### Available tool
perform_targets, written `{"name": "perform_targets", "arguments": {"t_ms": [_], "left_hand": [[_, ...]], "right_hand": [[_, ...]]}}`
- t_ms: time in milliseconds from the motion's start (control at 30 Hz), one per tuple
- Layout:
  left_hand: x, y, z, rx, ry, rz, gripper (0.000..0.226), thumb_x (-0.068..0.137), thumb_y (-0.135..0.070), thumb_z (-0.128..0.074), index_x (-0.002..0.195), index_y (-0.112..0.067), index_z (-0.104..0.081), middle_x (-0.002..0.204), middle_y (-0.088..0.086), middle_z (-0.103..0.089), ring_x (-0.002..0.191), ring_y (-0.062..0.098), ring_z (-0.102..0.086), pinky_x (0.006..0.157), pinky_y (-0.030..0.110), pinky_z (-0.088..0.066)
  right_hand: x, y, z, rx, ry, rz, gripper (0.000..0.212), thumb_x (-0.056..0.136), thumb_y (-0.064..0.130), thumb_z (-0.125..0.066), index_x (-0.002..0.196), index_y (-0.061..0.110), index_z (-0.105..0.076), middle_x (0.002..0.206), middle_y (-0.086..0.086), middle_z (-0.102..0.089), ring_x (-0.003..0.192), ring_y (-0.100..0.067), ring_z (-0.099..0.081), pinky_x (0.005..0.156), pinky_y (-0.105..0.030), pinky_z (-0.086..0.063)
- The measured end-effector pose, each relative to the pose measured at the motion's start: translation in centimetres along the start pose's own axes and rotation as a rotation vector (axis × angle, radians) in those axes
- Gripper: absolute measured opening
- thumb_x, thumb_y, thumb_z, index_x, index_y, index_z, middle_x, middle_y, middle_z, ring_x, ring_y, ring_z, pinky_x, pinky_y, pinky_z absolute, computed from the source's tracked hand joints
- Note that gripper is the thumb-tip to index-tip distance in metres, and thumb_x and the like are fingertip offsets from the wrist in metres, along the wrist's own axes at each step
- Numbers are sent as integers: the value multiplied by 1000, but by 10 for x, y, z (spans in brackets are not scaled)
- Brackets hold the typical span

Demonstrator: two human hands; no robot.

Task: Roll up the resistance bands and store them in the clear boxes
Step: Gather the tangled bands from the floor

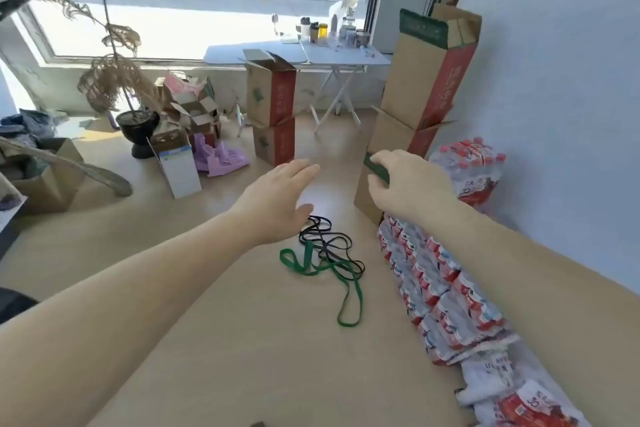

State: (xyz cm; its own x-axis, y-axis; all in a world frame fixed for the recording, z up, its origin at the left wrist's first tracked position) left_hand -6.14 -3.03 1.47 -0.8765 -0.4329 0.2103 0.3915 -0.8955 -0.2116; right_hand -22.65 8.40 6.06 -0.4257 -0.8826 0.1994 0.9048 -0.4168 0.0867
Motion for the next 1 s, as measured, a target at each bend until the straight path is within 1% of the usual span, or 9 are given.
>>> {"name": "perform_targets", "arguments": {"t_ms": [100,200,267,367,467,600,700,833,1000], "left_hand": [[61,72,-62,-32,98,83,66,100,-31,-56,159,-19,-28,164,0,-29,149,24,-30,119,36,-31],[123,120,-130,-42,237,107,62,100,-27,-55,156,-19,-30,160,0,-33,144,26,-37,114,35,-35],[161,140,-172,-66,307,120,64,100,-26,-55,158,-20,-28,162,-1,-31,145,26,-36,115,37,-37],[218,157,-242,-62,444,77,69,100,-29,-54,161,-21,-22,167,-1,-22,150,26,-30,118,39,-36],[282,173,-311,-36,550,36,69,100,-29,-53,161,-21,-22,168,-1,-20,149,26,-31,115,40,-39],[357,200,-401,-4,641,46,67,100,-29,-52,160,-21,-24,167,0,-21,148,28,-34,109,44,-46],[395,223,-464,-35,695,35,64,100,-28,-52,158,-23,-26,167,0,-20,149,27,-29,108,43,-47],[429,268,-552,-73,731,13,61,101,-29,-51,157,-26,-28,166,-3,-20,146,26,-33,105,41,-48],[453,376,-718,-79,791,7,62,101,-31,-52,158,-24,-29,167,-1,-20,144,28,-40,103,42,-51]], "right_hand": [[79,-12,-73,6,92,-38,45,101,43,-46,143,27,-53,133,-1,-63,121,-28,-62,87,-41,-56],[144,-33,-147,54,209,-111,45,102,44,-46,144,28,-53,137,0,-63,123,-27,-61,91,-42,-56],[179,-55,-188,114,248,-158,44,103,42,-46,143,27,-55,137,2,-63,124,-25,-61,92,-40,-55],[215,-94,-252,154,337,-230,35,103,37,-48,131,23,-62,127,1,-66,117,-25,-62,86,-38,-54],[256,-146,-315,162,417,-276,34,103,36,-47,126,18,-63,124,-4,-68,115,-27,-63,89,-41,-55],[313,-211,-398,242,557,-312,39,104,36,-50,140,21,-57,136,-5,-65,125,-28,-60,94,-37,-51],[345,-251,-464,326,588,-424,44,104,38,-50,146,25,-53,142,-3,-63,130,-24,-59,98,-36,-50],[368,-274,-566,371,606,-566,43,103,38,-50,145,26,-54,137,-4,-65,127,-25,-60,98,-38,-52],[379,-272,-753,446,652,-697,41,102,36,-51,141,27,-57,126,-2,-69,116,-25,-64,95,-37,-53]]}}
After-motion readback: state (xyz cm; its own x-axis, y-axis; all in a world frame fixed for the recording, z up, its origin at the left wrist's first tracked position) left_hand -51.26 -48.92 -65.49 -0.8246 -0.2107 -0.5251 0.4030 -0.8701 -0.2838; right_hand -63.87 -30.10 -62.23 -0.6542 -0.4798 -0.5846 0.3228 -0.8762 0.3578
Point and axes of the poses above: each hand's wrist, its own x-axis towards the middle knuckle, its own z-axis out of the back of the hand, y = z × x, the point moved 7 cm from there along x, towards the middle knuckle
